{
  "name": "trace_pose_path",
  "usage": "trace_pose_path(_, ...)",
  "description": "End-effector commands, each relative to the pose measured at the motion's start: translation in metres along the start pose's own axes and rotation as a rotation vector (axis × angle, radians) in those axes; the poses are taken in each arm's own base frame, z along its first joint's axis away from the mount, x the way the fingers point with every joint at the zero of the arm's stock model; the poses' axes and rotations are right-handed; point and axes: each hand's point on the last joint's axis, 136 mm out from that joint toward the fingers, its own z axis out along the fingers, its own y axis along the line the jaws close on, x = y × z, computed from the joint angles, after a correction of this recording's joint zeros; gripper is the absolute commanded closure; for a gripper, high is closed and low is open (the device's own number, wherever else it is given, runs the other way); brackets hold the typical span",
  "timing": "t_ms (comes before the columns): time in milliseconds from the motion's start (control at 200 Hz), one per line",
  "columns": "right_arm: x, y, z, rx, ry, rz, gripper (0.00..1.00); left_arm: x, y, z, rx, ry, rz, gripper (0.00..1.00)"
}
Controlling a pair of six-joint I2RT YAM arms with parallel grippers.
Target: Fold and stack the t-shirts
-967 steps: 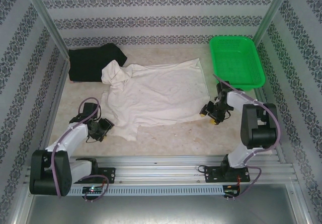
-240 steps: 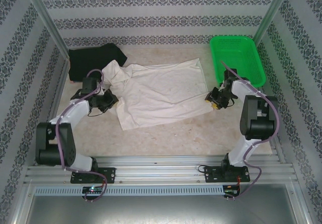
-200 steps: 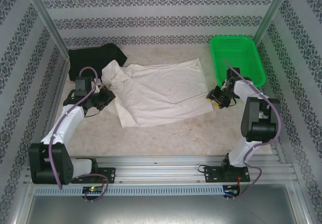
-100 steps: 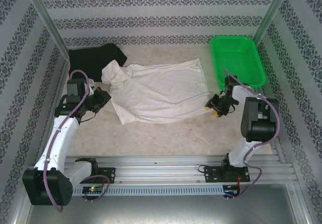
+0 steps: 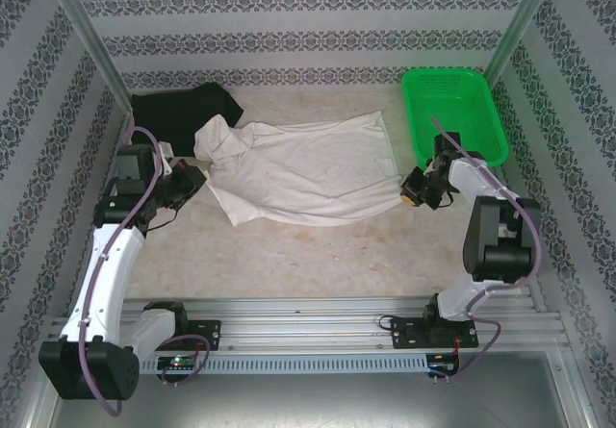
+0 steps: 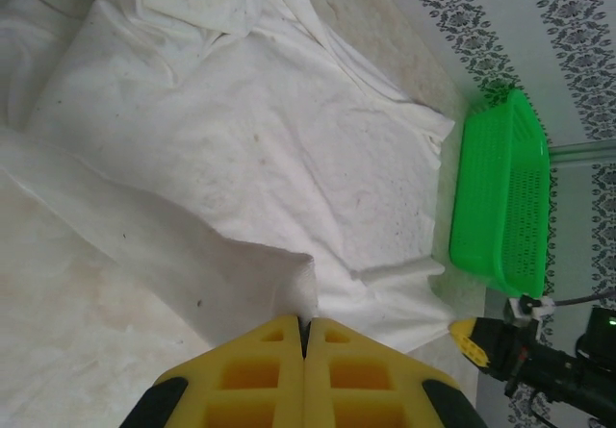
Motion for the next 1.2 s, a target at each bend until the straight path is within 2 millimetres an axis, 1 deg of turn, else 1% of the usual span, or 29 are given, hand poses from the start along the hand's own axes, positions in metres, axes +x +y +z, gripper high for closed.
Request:
trace_pose_path(0,0.023,0.003,-0.023,-0.003,0.04,-0.011,1.0,-0.006,-0.003,-0.018,-0.021,-0.048,0.035,1.0)
trace_pose_path(95,0.035,0.005,-0.038,-0.02,0.057,-0.019,1.0,-0.007,-0.004,-0.025,-0.026,-0.067,0.045,1.0)
trace_pose_path(200,0.044,0.006,-0.046,-0.02,0.082,-0.037,1.0,-0.006,-0.001,-0.026,-0.034,-0.072,0.048,1.0)
trace_pose_path(280,0.045,0.003,-0.04,-0.012,0.105,-0.037,1.0,-0.005,0.002,-0.022,-0.036,-0.068,0.044,1.0)
trace_pose_path(380,0.043,0.0,-0.023,-0.006,0.152,-0.036,1.0,0.0,0.011,-0.017,-0.051,-0.059,0.037,1.0)
trace_pose_path(435,0.036,-0.001,-0.012,0.002,0.162,-0.035,1.0,0.002,0.017,-0.012,-0.06,-0.053,0.031,1.0)
trace_pose_path(505,0.021,0.001,0.001,0.008,0.156,-0.035,0.97,0.004,0.022,-0.007,-0.064,-0.052,0.016,1.0)
trace_pose_path(565,0.002,0.008,0.011,0.001,0.139,-0.036,0.93,0.003,0.025,-0.001,-0.06,-0.055,0.005,1.0)
trace_pose_path(635,-0.02,0.024,0.02,-0.029,0.116,-0.047,0.87,0.002,0.029,0.006,-0.064,-0.054,-0.008,1.0)
trace_pose_path(679,-0.03,0.033,0.022,-0.042,0.11,-0.05,0.8,0.001,0.031,0.011,-0.069,-0.051,-0.012,1.0)
trace_pose_path(724,-0.036,0.041,0.018,-0.056,0.107,-0.053,0.67,0.0,0.032,0.014,-0.072,-0.042,-0.011,1.0)
trace_pose_path(759,-0.037,0.045,0.014,-0.063,0.105,-0.057,0.63,0.0,0.033,0.016,-0.074,-0.037,-0.009,1.0)
trace_pose_path(799,-0.034,0.044,0.009,-0.059,0.093,-0.062,0.6,0.001,0.033,0.018,-0.075,-0.029,-0.007,1.0)
trace_pose_path(869,-0.023,0.036,-0.002,-0.049,0.085,-0.055,0.53,0.002,0.035,0.021,-0.076,-0.018,-0.007,1.0)
trace_pose_path(944,-0.002,0.025,-0.012,-0.043,0.093,-0.041,0.53,0.004,0.037,0.024,-0.077,-0.007,-0.01,1.0)
trace_pose_path(994,0.014,0.019,-0.013,-0.054,0.102,-0.017,0.54,0.005,0.039,0.025,-0.078,-0.006,-0.012,1.0)
trace_pose_path(1044,0.029,0.014,-0.01,-0.078,0.124,0.011,0.55,0.005,0.04,0.026,-0.08,-0.007,-0.011,1.0)
trace_pose_path(1094,0.038,0.006,-0.006,-0.069,0.136,0.029,0.56,0.005,0.04,0.027,-0.077,-0.005,-0.011,1.0)
trace_pose_path(1159,0.04,-0.004,0.002,-0.054,0.136,0.055,0.58,0.005,0.041,0.029,-0.076,0.001,-0.01,1.0)
trace_pose_path(1199,0.038,-0.006,0.006,-0.054,0.136,0.067,0.59,0.005,0.04,0.03,-0.075,0.003,-0.009,1.0)
